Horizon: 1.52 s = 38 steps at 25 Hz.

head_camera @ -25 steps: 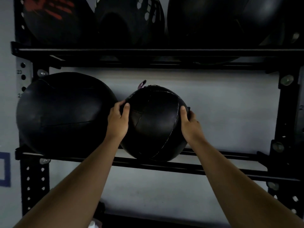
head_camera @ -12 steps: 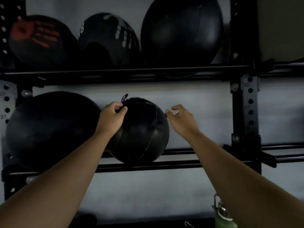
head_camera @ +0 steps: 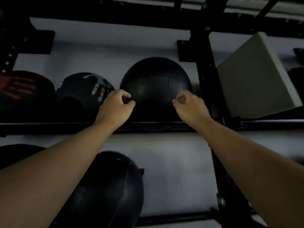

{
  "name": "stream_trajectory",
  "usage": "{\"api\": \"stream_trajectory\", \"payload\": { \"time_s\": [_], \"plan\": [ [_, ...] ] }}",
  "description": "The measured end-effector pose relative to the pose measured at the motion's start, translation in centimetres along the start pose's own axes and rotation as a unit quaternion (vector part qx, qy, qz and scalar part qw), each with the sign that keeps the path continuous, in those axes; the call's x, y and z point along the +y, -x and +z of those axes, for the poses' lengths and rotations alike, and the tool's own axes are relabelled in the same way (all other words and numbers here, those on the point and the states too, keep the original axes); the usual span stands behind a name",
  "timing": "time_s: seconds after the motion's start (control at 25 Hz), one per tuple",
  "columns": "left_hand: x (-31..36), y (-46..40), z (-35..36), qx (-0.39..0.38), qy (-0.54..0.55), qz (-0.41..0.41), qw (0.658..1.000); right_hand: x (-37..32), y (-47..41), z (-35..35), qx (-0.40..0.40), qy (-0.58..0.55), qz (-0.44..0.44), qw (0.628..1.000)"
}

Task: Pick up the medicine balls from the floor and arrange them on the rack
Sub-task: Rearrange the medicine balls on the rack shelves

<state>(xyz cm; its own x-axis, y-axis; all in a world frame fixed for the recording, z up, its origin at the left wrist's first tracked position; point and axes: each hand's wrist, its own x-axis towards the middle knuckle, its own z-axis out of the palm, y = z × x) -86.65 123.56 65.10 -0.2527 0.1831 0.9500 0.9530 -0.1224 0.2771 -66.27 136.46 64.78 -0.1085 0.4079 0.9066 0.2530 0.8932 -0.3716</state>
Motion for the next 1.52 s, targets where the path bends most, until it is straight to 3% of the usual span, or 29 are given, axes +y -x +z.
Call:
{"api": "stream_trajectory", "payload": {
  "time_s": [0.32, 0.52, 0.76, 1.04, 1.2, 1.36, 1.52],
  "plan": [
    [4.9, -10.2, 5.1, 0.113, 0.018, -0.019, 0.993, 5.1, -12.1, -2.3, 0.049, -0.027, -0.061, 0.997],
    [4.3, -13.1, 6.1, 0.093, 0.008, -0.087, 0.992, 7.9, -16.5, -0.6, 0.032, -0.066, -0.017, 0.997],
    [2.1, -14.7, 8.6, 0.089, 0.083, -0.1, 0.987, 9.6, -19.7, 1.8, 0.02, -0.169, 0.03, 0.985],
    [0.3, -15.3, 10.1, 0.129, 0.172, -0.092, 0.972, 10.8, -20.6, 5.2, 0.026, -0.331, 0.084, 0.94],
    [0.5, -15.2, 10.2, 0.148, 0.165, -0.134, 0.966, 10.9, -20.3, 5.5, 0.028, -0.355, 0.07, 0.932],
    [0.7, -14.2, 9.9, 0.137, 0.18, -0.119, 0.967, 11.1, -19.1, 5.0, 0.014, -0.385, 0.055, 0.921],
    [1.3, -12.4, 9.7, 0.176, 0.266, -0.095, 0.943, 10.9, -17.0, 3.8, 0.047, -0.425, 0.021, 0.904]
  ]
}}
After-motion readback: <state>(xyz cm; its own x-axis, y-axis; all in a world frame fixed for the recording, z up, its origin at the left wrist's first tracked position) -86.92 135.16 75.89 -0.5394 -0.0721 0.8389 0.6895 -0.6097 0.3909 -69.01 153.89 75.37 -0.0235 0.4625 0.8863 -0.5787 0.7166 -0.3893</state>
